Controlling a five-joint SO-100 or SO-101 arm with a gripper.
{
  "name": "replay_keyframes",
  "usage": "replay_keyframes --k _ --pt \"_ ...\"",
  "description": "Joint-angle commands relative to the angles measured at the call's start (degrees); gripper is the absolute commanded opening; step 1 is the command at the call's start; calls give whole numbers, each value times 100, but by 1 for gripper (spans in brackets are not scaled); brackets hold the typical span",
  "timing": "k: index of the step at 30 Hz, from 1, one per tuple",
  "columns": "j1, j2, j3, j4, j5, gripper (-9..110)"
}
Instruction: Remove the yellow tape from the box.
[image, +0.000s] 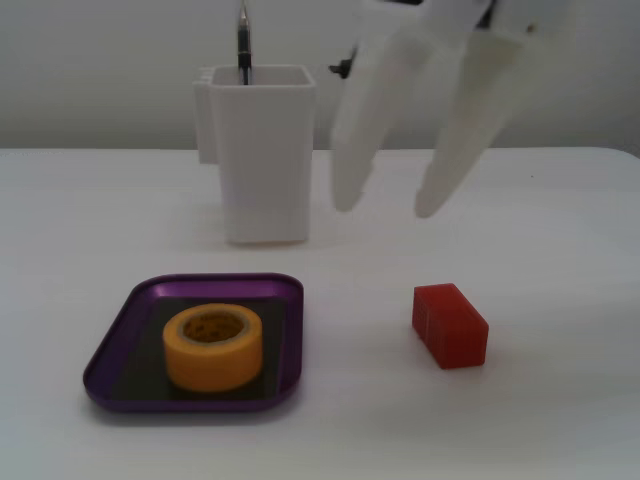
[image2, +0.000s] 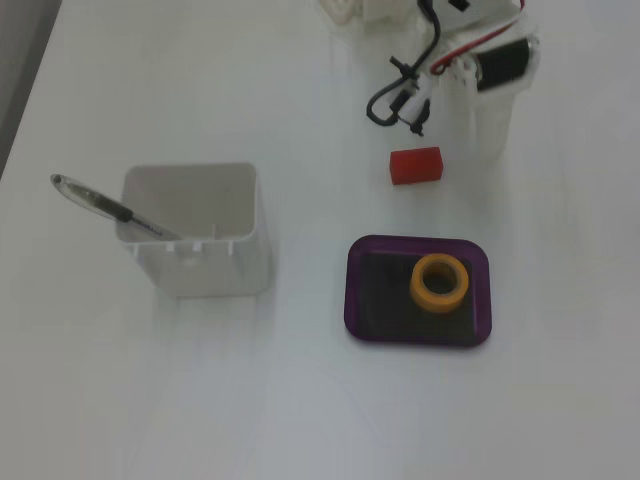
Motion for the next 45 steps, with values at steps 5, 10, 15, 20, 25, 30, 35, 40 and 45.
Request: replay_keyframes --k 5,10,15,20,25,30,35,40,45 --pt "70 -1758 -1995 35 35 15" --pt "483 -2522 -2610 35 9 15" --pt "729 -2918 -3023 18 -18 15" --pt "782 -3094 -3129 26 -26 15" --pt "773 -3111 -3085 0 -26 15" --pt "756 -3111 -3041 -44 -35 15" --pt "773 -3120 -3041 -53 -35 15" --pt "782 -3366 -3059 -53 -35 15" --pt "773 -3683 -3129 -53 -35 15"
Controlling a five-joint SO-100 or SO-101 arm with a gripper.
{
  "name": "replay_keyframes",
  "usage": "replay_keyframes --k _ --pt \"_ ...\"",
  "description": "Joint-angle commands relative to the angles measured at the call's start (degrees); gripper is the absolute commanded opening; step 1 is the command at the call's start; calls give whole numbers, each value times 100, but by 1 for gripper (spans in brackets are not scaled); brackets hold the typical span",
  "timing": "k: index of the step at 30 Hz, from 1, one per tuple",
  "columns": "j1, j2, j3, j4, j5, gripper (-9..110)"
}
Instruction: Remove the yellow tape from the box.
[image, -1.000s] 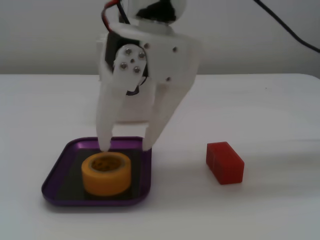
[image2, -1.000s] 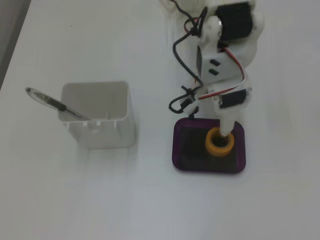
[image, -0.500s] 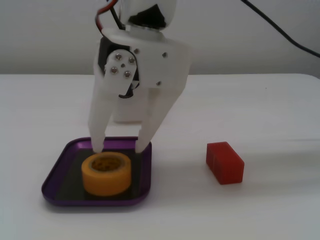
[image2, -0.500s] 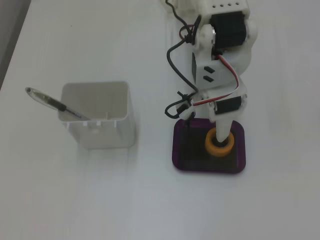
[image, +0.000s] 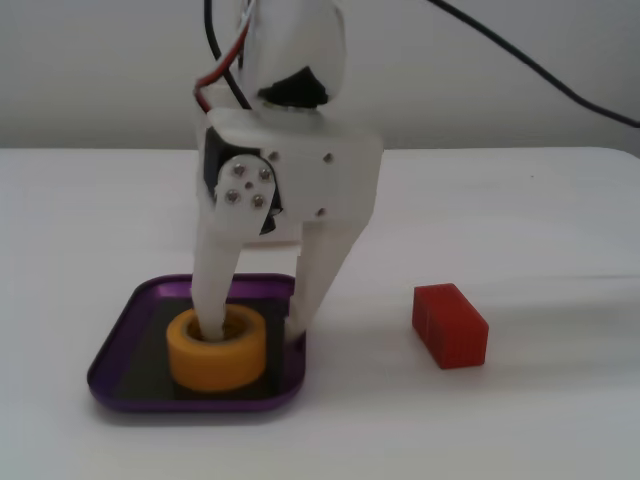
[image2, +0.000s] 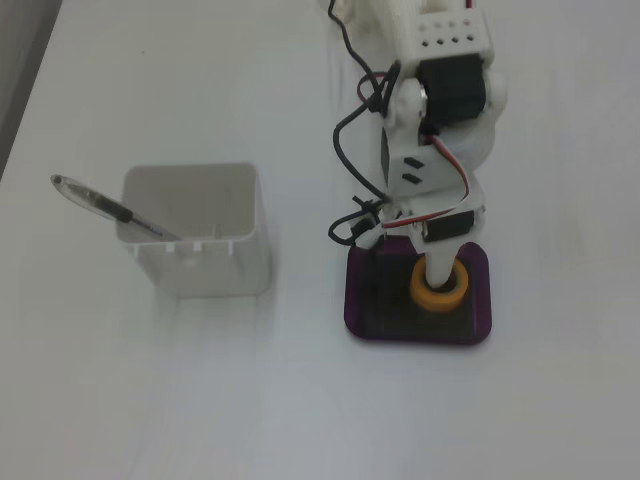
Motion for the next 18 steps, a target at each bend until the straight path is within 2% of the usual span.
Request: replay_keyframes --k 1,5,11,15,18 --pt "-26 9 -255 -35 -35 15" --pt "-35 -18 -264 -35 -26 14" --pt "-88 44 -264 -149 35 -1" --pt "-132 70 -290 -132 35 -1" --pt "-132 158 -888 70 123 -1"
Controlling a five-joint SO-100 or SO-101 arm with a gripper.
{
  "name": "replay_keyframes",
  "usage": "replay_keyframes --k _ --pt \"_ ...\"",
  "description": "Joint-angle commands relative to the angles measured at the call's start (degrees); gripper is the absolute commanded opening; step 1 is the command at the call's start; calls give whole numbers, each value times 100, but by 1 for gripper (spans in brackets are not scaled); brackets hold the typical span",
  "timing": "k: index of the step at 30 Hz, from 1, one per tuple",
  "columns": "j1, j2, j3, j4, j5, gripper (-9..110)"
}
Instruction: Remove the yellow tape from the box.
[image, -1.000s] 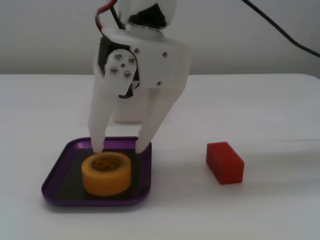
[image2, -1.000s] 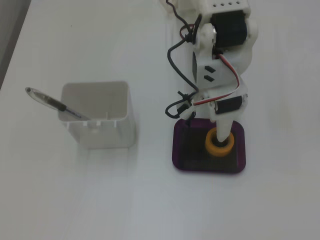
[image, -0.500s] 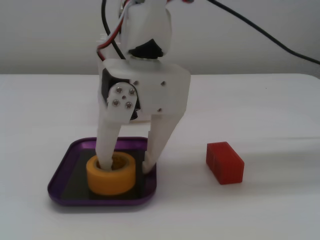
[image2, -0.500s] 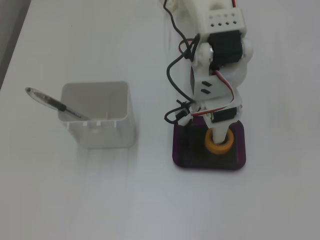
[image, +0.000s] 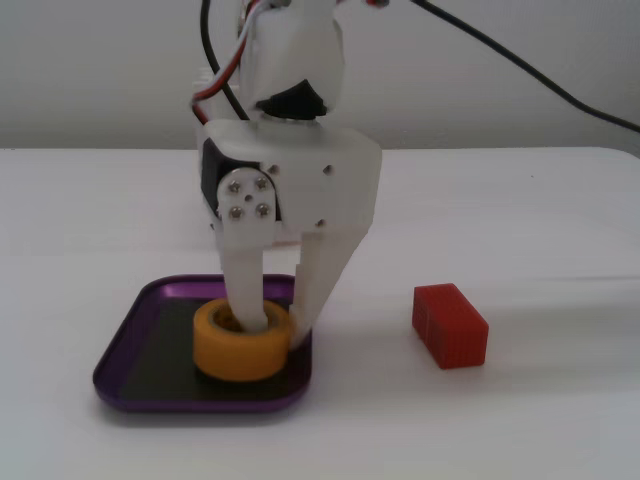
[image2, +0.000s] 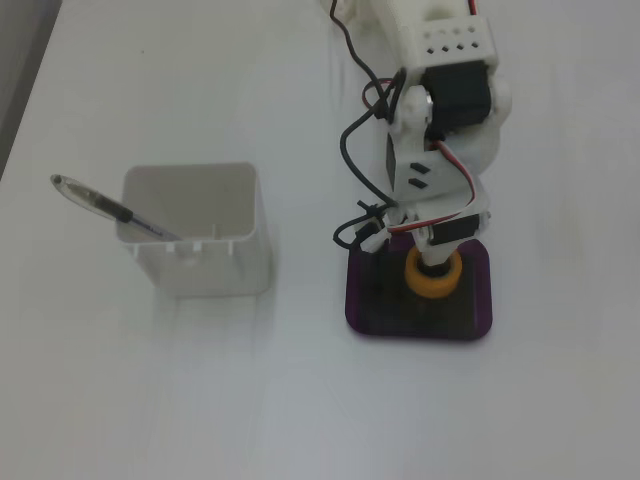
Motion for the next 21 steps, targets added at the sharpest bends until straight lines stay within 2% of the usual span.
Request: replay_keyframes --k 1,8,11,15,21 --pt "-35 325 -888 308 185 -1" --pt "-44 1072 -2997 2030 281 -1" --pt "0 1494 -3516 2391 290 -1" --pt "53 2039 -2918 2399 299 -1" --pt "369 2953 -756 2373 281 -1"
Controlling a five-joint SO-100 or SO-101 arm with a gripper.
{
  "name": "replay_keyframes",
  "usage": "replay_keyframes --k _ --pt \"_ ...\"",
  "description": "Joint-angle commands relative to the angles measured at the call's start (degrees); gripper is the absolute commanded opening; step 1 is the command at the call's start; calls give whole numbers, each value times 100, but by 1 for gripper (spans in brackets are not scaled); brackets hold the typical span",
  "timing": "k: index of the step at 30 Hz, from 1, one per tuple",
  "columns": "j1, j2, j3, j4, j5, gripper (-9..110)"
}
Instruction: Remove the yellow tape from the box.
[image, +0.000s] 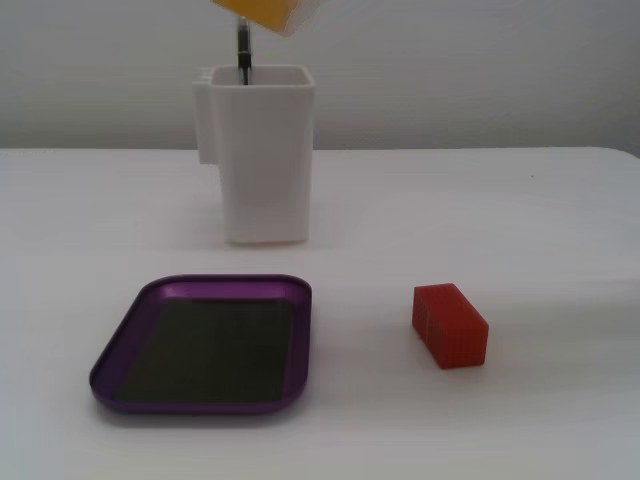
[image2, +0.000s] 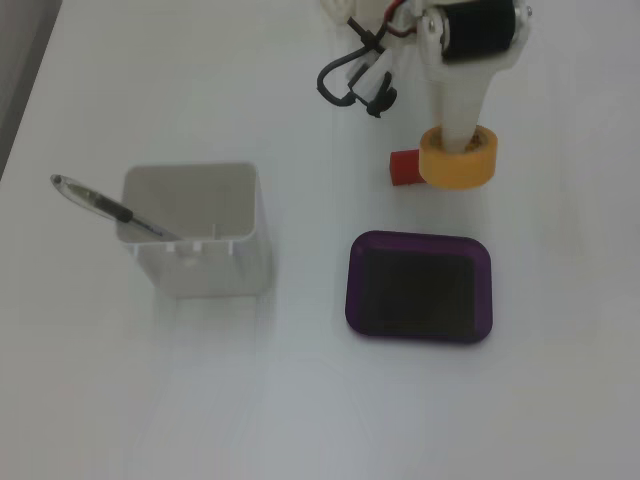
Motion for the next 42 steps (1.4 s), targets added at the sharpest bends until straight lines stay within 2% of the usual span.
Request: replay_keyframes --k 1,6,14,18,27,42 --pt "264 914 1151 -88 26 -1" --pt "677 1775 2971 -686 -44 -1" --pt "949 2769 6293 -2540 -422 -1" --pt "1178 2979 7383 -3208 -633 -1" --pt "1811 2962 7778 -3656 -940 -1" --pt "1872 3041 8429 -3832 -1239 0"
